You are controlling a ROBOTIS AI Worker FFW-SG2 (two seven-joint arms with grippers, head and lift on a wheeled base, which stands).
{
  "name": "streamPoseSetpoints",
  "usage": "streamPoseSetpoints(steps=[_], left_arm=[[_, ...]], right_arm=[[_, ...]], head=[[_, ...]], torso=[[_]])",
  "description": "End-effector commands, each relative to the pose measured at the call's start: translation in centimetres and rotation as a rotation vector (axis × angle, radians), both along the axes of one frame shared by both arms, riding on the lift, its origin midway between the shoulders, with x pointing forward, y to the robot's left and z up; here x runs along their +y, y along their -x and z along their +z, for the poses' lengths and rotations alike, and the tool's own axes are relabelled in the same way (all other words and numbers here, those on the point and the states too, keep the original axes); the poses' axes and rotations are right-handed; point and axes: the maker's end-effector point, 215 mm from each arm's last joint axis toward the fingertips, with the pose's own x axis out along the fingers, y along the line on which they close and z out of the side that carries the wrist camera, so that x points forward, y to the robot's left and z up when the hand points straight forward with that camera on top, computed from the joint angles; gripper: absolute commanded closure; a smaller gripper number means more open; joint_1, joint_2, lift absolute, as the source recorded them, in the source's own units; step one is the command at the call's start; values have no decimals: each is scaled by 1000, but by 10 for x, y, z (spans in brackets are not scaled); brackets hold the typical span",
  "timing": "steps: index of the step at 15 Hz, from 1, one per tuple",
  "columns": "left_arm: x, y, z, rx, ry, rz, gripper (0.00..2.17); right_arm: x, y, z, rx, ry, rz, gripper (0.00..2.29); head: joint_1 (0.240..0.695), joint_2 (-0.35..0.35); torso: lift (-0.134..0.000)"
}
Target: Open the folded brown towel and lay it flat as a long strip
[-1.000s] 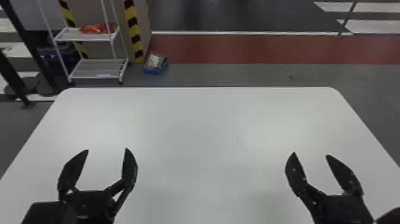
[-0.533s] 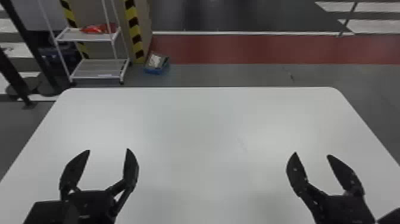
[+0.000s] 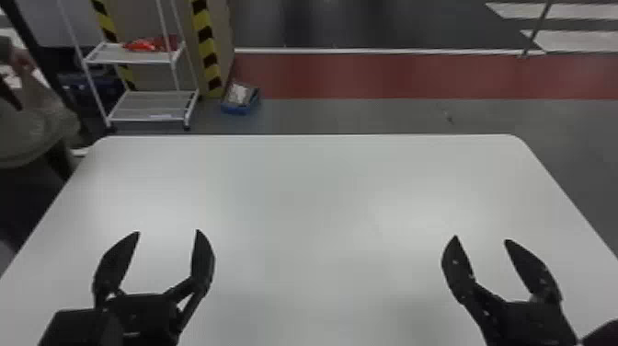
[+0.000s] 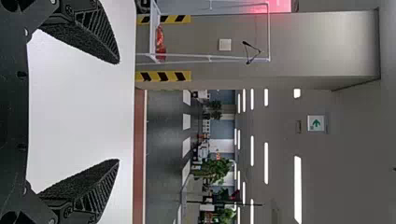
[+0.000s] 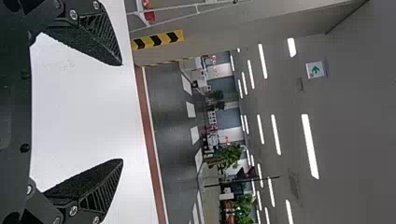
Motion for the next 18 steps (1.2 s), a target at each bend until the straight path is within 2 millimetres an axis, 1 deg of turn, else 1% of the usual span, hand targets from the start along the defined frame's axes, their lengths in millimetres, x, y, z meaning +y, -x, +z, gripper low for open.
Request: streamPoseSetpoints(steps=[1,10,13,18], left_arm=[[0,0,-1,2,0,0,130],[-4,-2,-2,2,4,-6,130],[-4,-2,-2,2,6,-5,130],[-10,-1,-2,2,7,-14,130]], right_arm=[[-2,0,-1,1,2,-2,154],[-10,2,2,-6,-1,-18,154],[-10,2,2,-6,-2,-18,154],[-18,8,9,-25,-4,-32,154]], head=[[695,-7],[695,-22],[695,-28],[695,-36]], torso=[[-123],[-123],[-123],[-123]])
